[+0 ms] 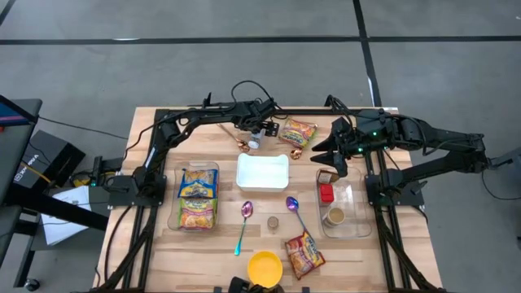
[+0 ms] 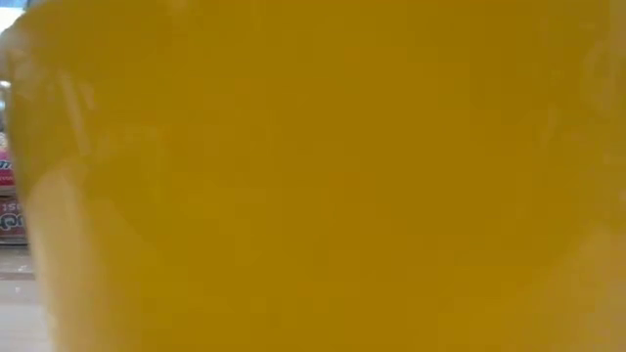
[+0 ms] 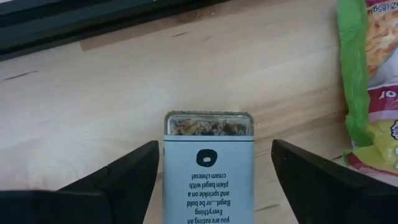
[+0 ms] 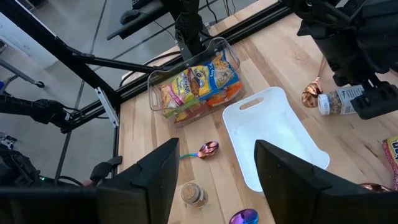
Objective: Pick & Place Food Item
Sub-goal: Put the white seasoning bottle into the right transparent bin
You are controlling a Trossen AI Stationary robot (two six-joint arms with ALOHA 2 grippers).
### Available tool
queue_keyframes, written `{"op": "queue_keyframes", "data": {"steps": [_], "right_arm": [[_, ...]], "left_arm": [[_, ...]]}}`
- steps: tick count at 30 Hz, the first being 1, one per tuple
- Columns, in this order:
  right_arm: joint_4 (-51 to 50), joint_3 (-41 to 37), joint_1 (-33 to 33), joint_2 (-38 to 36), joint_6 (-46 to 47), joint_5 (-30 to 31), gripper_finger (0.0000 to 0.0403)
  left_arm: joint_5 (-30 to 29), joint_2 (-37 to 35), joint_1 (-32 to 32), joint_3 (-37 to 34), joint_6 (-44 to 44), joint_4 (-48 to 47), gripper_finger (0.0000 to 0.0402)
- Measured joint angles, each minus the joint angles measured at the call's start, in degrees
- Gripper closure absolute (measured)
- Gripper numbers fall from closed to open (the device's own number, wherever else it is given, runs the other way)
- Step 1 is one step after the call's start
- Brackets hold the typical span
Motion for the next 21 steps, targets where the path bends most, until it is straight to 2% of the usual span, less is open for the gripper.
{"op": "queue_keyframes", "data": {"steps": [6, 15, 21], "right_arm": [[0.0, 0.0, 0.0, 0.0, 0.0, 0.0, 0.0201], [0.0, 0.0, 0.0, 0.0, 0.0, 0.0, 0.0201], [0.0, 0.0, 0.0, 0.0, 0.0, 0.0, 0.0201]], "left_arm": [[0.0, 0.0, -0.1, 0.0, 0.0, 0.0, 0.0127], [-0.1, -0.2, -0.1, 0.0, 0.1, -1.4, 0.021], [-0.1, -0.2, -0.1, 0.0, 0.1, -1.3, 0.021]]}}
